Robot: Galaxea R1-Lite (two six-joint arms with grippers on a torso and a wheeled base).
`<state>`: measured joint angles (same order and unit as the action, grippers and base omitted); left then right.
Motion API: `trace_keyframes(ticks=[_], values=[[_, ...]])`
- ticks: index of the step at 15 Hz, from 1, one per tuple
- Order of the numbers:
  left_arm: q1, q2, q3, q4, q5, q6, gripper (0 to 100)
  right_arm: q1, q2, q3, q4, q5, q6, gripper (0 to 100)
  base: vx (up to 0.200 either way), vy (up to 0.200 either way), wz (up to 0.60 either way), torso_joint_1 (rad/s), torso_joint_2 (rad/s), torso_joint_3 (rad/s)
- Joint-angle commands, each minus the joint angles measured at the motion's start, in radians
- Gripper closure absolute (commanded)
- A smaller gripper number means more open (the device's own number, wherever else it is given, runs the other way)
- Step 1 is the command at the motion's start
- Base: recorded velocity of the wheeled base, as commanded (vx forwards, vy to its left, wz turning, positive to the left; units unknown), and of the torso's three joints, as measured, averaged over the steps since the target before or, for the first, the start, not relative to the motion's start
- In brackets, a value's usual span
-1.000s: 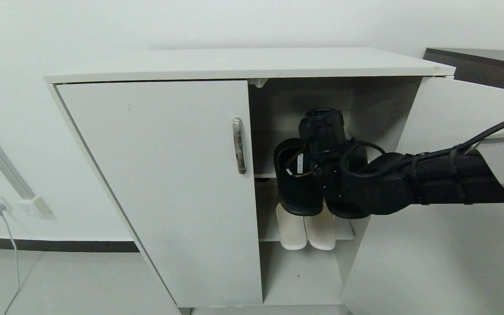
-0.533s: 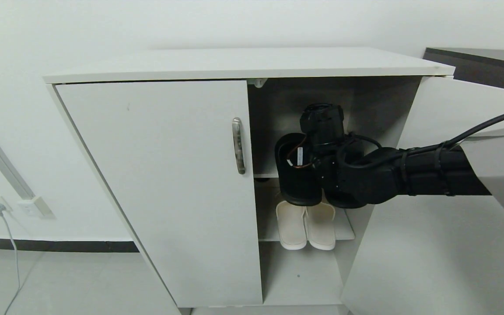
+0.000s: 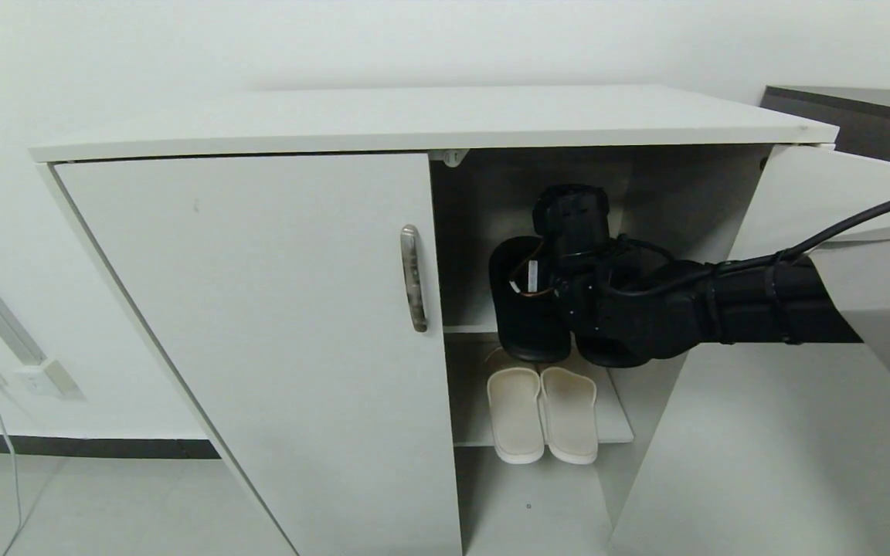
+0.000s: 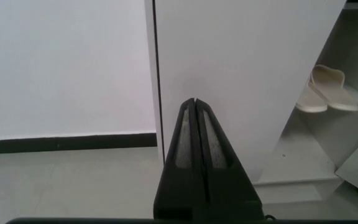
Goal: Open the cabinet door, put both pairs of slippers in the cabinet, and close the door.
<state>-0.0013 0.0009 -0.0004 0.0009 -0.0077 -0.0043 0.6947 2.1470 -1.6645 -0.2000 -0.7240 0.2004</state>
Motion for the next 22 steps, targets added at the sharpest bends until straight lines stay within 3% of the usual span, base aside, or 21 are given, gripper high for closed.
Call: trace_keyframes(ticks=[1, 4, 7, 11, 22], values=[[0.000, 0.001, -0.001, 0.001, 0.000, 0.000, 100, 0.000, -0.003, -0.001, -0.001, 0.000, -0.003, 100, 0.000, 0.000, 0.00, 0.000, 0.00, 0.000], [0.000, 0.001, 0.000, 0.001, 0.000, 0.000, 100, -0.001, -0.001, -0.043, 0.036, 0.002, -0.022, 100, 0.000, 0.000, 0.00, 0.000, 0.00, 0.000], [0.000, 0.001, 0.000, 0.001, 0.000, 0.000, 100, -0.017, 0.022, -0.179, 0.177, 0.025, -0.006, 100, 0.000, 0.000, 0.00, 0.000, 0.00, 0.000], [0.000, 0.001, 0.000, 0.001, 0.000, -0.002, 100, -0.034, 0.105, -0.327, 0.205, 0.032, -0.007, 100, 0.000, 0.000, 0.00, 0.000, 0.00, 0.000], [0.000, 0.001, 0.000, 0.001, 0.002, -0.003, 100, -0.055, 0.131, -0.336, 0.200, 0.037, -0.016, 100, 0.000, 0.000, 0.00, 0.000, 0.00, 0.000]])
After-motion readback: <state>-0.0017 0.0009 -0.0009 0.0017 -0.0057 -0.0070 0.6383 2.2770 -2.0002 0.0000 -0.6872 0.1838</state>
